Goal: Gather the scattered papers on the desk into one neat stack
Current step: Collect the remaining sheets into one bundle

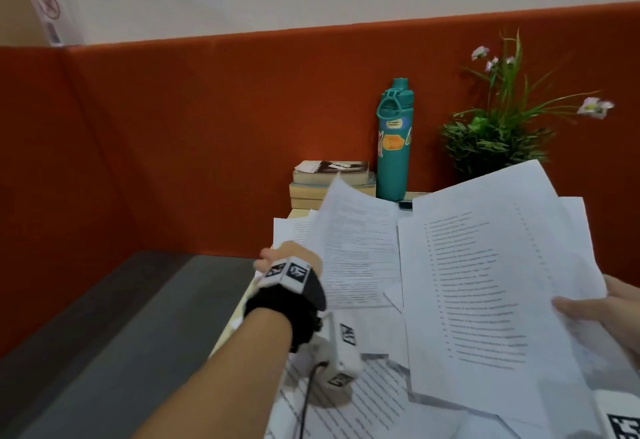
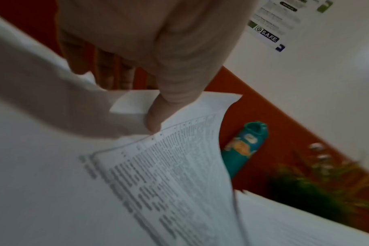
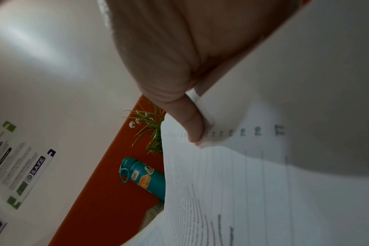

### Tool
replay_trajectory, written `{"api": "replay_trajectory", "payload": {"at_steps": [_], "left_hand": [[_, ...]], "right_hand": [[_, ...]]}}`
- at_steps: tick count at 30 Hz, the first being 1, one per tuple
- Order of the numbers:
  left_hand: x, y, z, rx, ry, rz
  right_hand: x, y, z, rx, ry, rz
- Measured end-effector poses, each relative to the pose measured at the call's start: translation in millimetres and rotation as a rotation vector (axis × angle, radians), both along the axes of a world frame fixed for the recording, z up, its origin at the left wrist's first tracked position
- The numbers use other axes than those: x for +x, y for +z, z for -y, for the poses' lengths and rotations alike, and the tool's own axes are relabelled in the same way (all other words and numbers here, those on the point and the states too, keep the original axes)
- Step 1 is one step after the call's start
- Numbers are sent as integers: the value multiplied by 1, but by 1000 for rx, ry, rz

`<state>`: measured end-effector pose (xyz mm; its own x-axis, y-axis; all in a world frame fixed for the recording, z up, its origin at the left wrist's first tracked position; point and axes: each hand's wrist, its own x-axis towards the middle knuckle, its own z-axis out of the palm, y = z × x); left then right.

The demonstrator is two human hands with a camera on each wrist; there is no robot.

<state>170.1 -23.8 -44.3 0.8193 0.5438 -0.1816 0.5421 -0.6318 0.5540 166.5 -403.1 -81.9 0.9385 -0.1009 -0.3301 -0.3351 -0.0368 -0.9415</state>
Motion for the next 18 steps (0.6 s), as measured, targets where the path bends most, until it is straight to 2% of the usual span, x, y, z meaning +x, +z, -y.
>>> {"api": "replay_trajectory", "payload": {"at_steps": [4,7,9,11,13,15,18], "left_hand": [[-6,-9,-23,132,68,-152],[-4,-11,-26,122,15,-125],[0,-9,-27,73,-3,-32],[-2,0,-25,40,3,77],[-7,9,-23,96,0,168],[-14,12,-21,186,-73,214],[-18,19,-21,71,-104,361]], "right_hand": [[-8,9,-13,9,15,-7],[-16,20,-23,-25,86,18],[-20,27,-27,-73,101,31],[-21,31,-29,-115,44,76],[-25,36,-36,-147,21,117],[-29,40,-43,-154,21,131],[-35,46,-52,-117,9,164]]}}
